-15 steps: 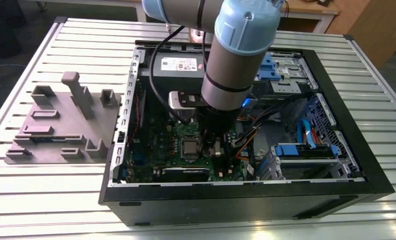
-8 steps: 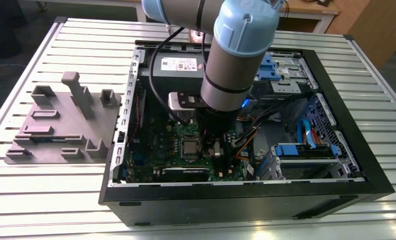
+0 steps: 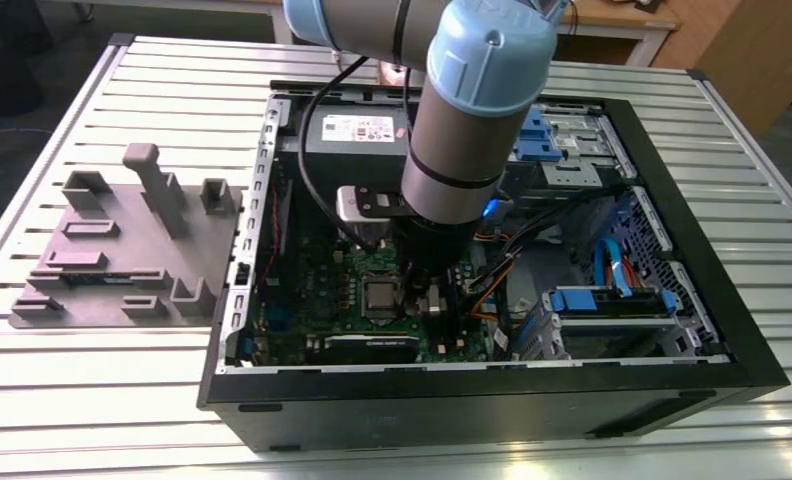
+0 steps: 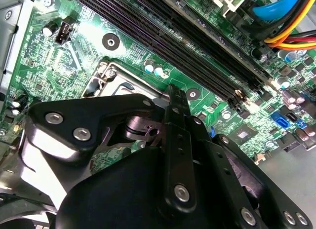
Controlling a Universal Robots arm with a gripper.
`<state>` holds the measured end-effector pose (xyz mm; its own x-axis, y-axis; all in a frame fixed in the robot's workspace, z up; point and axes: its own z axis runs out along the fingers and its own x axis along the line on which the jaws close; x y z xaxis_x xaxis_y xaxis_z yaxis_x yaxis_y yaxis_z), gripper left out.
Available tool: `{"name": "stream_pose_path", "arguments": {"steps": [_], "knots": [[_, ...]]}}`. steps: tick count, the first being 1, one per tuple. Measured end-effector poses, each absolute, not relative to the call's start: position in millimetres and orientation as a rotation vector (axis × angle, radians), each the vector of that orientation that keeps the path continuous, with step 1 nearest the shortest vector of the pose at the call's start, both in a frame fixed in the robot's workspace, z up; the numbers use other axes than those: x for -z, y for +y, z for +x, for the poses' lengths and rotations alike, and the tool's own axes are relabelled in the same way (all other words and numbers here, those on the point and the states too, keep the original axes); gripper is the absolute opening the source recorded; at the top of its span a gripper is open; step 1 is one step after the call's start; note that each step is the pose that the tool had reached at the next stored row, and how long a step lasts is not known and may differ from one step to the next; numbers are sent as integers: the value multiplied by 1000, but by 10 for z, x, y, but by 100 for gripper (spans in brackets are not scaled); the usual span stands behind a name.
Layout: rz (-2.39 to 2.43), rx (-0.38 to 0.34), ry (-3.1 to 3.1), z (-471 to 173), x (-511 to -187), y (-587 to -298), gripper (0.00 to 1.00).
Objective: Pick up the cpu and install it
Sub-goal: 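Install the first cpu locking lever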
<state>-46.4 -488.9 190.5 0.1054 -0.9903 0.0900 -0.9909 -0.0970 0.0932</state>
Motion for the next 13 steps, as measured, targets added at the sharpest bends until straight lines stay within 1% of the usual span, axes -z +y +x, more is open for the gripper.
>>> {"name": "stream_pose_path", "arguments": {"steps": [13], "knots": [[2237, -10, -2020, -440, -1900, -4889, 10]]}}
